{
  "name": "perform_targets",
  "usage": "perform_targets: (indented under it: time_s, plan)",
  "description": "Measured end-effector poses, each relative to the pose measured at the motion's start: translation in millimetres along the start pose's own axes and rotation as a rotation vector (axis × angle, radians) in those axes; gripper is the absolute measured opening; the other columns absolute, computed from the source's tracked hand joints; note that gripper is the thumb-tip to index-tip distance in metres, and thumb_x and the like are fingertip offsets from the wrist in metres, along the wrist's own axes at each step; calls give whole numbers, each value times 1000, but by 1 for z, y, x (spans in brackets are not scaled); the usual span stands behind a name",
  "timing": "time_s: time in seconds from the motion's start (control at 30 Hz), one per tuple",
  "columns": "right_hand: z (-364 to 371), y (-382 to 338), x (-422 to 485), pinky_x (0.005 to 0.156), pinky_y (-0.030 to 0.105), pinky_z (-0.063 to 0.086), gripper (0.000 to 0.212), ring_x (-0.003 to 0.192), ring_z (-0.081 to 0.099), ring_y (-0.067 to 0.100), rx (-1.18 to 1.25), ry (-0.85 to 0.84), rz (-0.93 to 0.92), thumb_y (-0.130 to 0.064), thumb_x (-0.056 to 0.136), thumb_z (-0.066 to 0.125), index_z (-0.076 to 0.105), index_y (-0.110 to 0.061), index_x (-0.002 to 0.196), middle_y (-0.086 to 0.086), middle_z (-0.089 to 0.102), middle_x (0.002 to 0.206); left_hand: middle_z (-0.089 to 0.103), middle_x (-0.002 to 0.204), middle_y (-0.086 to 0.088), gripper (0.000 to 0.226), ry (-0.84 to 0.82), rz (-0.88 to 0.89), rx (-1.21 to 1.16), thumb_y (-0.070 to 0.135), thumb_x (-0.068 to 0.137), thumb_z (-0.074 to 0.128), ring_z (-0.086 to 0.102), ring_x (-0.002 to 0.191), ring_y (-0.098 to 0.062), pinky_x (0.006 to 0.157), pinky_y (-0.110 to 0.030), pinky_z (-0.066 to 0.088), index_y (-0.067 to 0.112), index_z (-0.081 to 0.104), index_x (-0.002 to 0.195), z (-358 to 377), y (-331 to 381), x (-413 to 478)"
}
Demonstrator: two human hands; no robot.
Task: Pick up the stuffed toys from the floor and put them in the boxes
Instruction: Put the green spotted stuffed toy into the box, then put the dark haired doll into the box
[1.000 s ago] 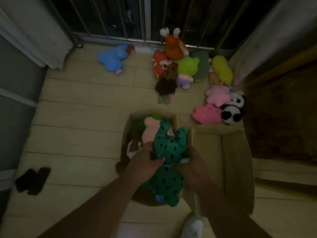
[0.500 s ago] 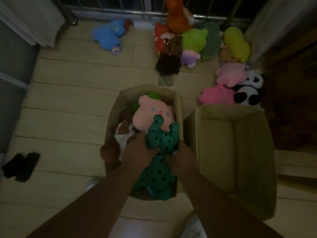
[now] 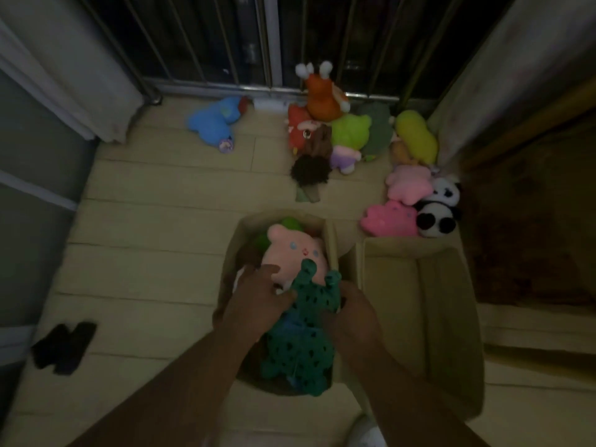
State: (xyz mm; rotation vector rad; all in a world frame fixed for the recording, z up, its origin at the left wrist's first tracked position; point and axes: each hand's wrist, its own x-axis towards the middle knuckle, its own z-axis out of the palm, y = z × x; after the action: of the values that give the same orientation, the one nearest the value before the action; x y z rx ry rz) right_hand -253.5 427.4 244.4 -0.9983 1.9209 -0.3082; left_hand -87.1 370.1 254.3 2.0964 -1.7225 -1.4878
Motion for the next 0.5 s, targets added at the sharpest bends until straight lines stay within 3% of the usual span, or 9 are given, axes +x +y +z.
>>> perform_targets:
  time_s: [0.1,0.27,0.37,0.5]
  plan:
    - [-22,-41,-7,92,41,53,45,109,59,17,48,43,-41,-38,84,60,51,-29,127,-7,59,122,54,132,2,58,31,51,-33,48,84,64,55,111,-16,76,-24,40,32,43,136,-40,22,-1]
    - [-53,-115,-11,91,33,49,40,109,59,20,153,153,-89,-34,85,64,51,-24,122,-1,60,118,57,122,5,51,93,212,-60,44,84,66,56,105,-12,85,-28,46,32,48,130,-110,65,3]
    - [-67,-148,-9,93,30,45,50,120,53,22,162,234,-130,-26,90,62,46,-17,137,2,51,137,56,118,5,52,105,286,-79,43,82,68,57,101,-12,84,-28,47,31,49,129,-138,89,6]
    - [-81,-185,-7,92,30,45,50,115,54,20,175,333,-172,-25,89,64,49,-14,135,4,54,133,56,114,5,53,92,360,-68,44,80,70,56,100,-14,86,-32,48,31,50,127,-174,112,14]
